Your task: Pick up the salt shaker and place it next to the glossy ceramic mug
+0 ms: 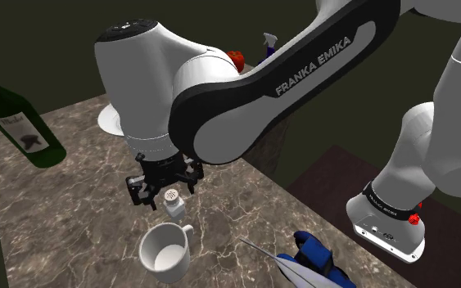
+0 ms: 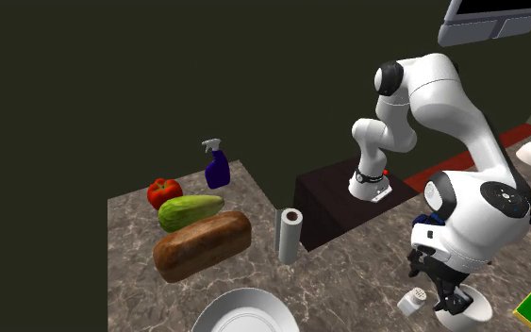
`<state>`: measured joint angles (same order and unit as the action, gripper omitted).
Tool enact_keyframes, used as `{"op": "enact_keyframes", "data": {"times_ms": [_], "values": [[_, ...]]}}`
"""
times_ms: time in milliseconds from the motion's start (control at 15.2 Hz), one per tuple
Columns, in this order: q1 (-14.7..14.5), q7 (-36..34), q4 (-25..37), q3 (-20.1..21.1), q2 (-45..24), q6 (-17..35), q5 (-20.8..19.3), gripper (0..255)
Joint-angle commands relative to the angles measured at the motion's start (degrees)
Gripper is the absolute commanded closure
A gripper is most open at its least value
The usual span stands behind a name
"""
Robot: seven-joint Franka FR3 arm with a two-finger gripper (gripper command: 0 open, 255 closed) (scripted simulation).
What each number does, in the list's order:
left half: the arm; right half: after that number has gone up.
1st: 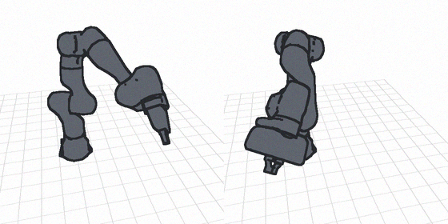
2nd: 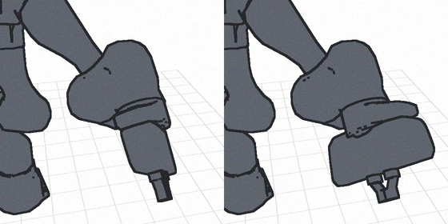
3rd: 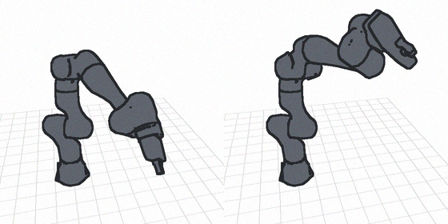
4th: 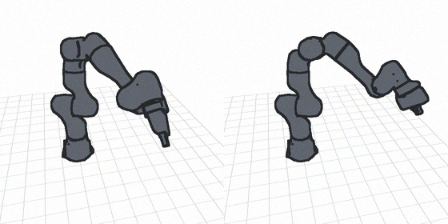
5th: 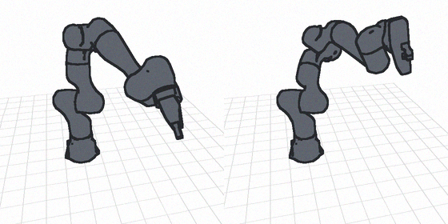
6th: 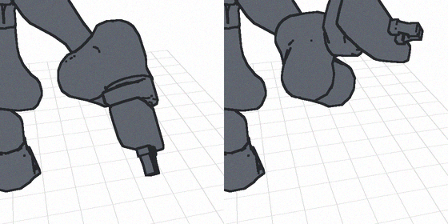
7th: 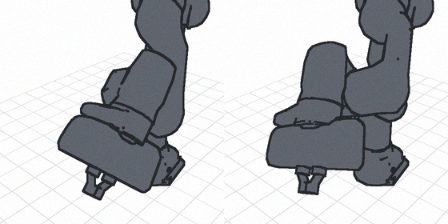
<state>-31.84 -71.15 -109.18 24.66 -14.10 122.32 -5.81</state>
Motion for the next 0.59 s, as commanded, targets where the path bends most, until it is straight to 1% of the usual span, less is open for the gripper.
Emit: {"op": "enact_keyframes", "data": {"times_ms": [0,132,396,528], "values": [[0.0,0.0,0.0,0.0,0.0,0.0,0.0,0],[0.0,0.0,0.0,0.0,0.0,0.0,0.0,0],[0.42,1.04,3.97,0.4,2.83,-6.52,1.56,0],[0.41,1.04,3.96,0.4,2.84,-6.52,1.57,0]]}}
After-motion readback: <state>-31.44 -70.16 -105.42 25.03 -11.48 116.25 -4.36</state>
